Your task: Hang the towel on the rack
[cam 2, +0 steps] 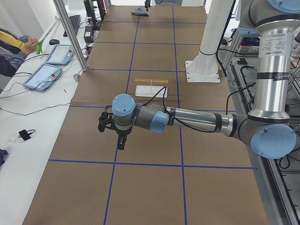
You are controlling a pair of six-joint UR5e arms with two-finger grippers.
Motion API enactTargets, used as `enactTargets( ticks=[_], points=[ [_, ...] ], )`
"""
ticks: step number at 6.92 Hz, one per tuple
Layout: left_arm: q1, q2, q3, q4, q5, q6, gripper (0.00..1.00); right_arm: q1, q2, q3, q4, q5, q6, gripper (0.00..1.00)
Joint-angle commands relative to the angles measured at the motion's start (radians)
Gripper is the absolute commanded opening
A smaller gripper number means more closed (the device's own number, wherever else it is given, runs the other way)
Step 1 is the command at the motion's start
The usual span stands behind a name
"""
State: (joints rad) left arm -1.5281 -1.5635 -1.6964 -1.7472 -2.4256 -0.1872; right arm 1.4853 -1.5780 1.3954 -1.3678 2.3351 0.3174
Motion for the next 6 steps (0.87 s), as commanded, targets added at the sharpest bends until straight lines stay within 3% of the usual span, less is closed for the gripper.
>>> enactTargets(
  ticks=[1, 2, 5, 6],
  points=[
    [0.0, -0.003, 0.0, 0.0, 0.0, 0.0, 0.98, 0.015, 0.001, -0.192, 0.248, -0.028, 0.063, 0.99],
    [0.0, -0.007, 0.001, 0.0, 0.002, 0.0, 0.98, 0.015, 0.019, -0.267, 0.313, -0.051, 0.065, 0.98],
    [0.0, -0.01, 0.001, 0.0, 0.002, 0.002, 0.98, 0.015, 0.05, -0.285, 0.315, -0.056, 0.133, 0.97],
    [0.0, -0.012, 0.007, 0.002, 0.002, 0.002, 0.98, 0.015, 0.106, -0.35, 0.317, -0.054, 0.141, 0.97]
  ],
)
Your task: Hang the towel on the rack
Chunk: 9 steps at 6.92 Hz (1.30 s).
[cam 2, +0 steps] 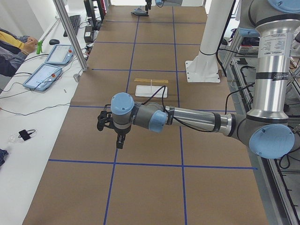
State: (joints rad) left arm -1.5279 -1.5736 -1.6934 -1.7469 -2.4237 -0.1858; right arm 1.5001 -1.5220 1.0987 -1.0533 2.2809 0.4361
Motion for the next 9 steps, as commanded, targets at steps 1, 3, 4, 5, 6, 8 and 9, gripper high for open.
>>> enactTargets(
  ticks=[1, 3, 4, 5, 6, 8, 9],
  points=[
    [0.0, -0.009, 0.006, 0.001, 0.0, 0.0, 0.98, 0.0, 0.066, -0.088, 0.03, 0.0, 0.024, 0.96],
    [0.0, -0.012, 0.008, 0.003, 0.0, 0.0, 0.98, 0.0, 0.06, -0.144, 0.099, 0.002, 0.023, 0.94],
    [0.0, -0.016, 0.006, 0.003, 0.0, 0.0, 0.98, -0.001, 0.06, -0.148, 0.099, 0.0, 0.024, 0.94],
    [0.0, -0.016, 0.006, 0.001, 0.0, 0.0, 0.98, -0.001, 0.06, -0.151, 0.099, 0.0, 0.024, 0.91],
    [-0.002, -0.016, 0.006, 0.003, 0.0, 0.0, 0.98, -0.001, 0.059, -0.161, 0.108, 0.003, 0.023, 0.9],
    [-0.002, -0.014, 0.004, 0.001, 0.0, 0.0, 0.98, -0.001, 0.057, -0.165, 0.116, 0.006, 0.023, 0.54],
    [-0.002, -0.014, 0.004, 0.001, 0.0, 0.0, 0.98, -0.001, 0.054, -0.165, 0.116, 0.009, 0.023, 0.42]
  ],
)
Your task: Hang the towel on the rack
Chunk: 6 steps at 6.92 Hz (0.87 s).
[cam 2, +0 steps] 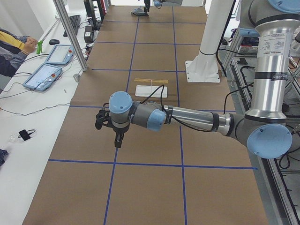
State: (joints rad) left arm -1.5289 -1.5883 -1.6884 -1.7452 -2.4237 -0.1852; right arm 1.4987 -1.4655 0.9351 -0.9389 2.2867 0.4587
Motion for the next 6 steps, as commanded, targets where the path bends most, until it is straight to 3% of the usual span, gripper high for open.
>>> enactTargets(
  ticks=[1, 2, 3, 5, 6],
  points=[
    [-0.001, 0.001, -0.001, -0.001, 0.0, 0.0, 0.98, 0.0, -0.004, -0.001, 0.002, 0.008, 0.001, 0.29],
    [-0.002, 0.002, -0.004, -0.001, 0.0, 0.0, 0.98, -0.002, -0.004, -0.002, 0.0, 0.01, 0.003, 0.09],
    [-0.002, 0.002, -0.004, 0.001, 0.0, 0.0, 0.98, 0.0, -0.004, -0.002, 0.0, 0.028, 0.003, 0.0],
    [-0.002, -0.001, -0.004, 0.001, 0.0, -0.006, 0.98, 0.0, 0.013, 0.071, -0.018, 0.096, 0.042, 0.0],
    [-0.002, -0.002, -0.004, 0.001, -0.002, -0.008, 0.98, 0.006, 0.022, 0.179, -0.079, 0.134, 0.177, 0.0]
  ],
)
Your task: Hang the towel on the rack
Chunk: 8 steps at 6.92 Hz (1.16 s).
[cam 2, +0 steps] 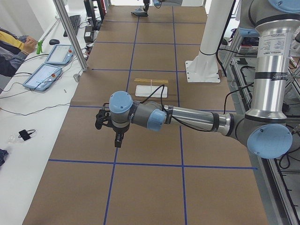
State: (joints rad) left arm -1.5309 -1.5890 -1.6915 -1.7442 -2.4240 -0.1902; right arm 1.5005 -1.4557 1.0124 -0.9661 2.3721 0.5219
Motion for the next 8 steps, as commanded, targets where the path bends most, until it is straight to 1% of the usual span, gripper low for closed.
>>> enactTargets(
  ticks=[1, 2, 3, 4, 5, 6, 7, 8],
  points=[
    [0.0, -0.003, 0.001, -0.001, -0.003, -0.021, 0.98, 0.007, 0.012, 0.268, -0.191, 0.049, 0.223, 0.0],
    [0.001, -0.025, 0.001, -0.003, -0.01, -0.084, 0.98, 0.006, 0.027, 0.452, -0.376, 0.049, 0.318, 0.0],
    [0.002, -0.041, -0.003, -0.003, -0.012, -0.163, 0.98, 0.004, 0.088, 0.594, -0.571, 0.049, 0.402, 0.0],
    [0.005, -0.077, -0.013, -0.002, -0.018, -0.287, 0.98, -0.006, 0.204, 0.644, -0.718, 0.071, 0.49, 0.0],
    [0.011, -0.135, -0.001, -0.011, -0.103, -0.451, 0.98, -0.023, 0.288, 0.662, -0.771, 0.109, 0.589, 0.0],
    [0.02, -0.2, 0.028, -0.011, -0.16, -0.591, 0.98, -0.075, 0.326, 0.692, -0.769, 0.133, 0.692, 0.0],
    [0.04, -0.247, 0.042, -0.014, -0.231, -0.715, 0.98, -0.141, 0.395, 0.707, -0.764, 0.134, 0.819, 0.0],
    [0.079, -0.282, 0.042, -0.029, -0.262, -0.847, 0.98, -0.204, 0.46, 0.725, -0.763, 0.134, 0.943, 0.0]
  ],
)
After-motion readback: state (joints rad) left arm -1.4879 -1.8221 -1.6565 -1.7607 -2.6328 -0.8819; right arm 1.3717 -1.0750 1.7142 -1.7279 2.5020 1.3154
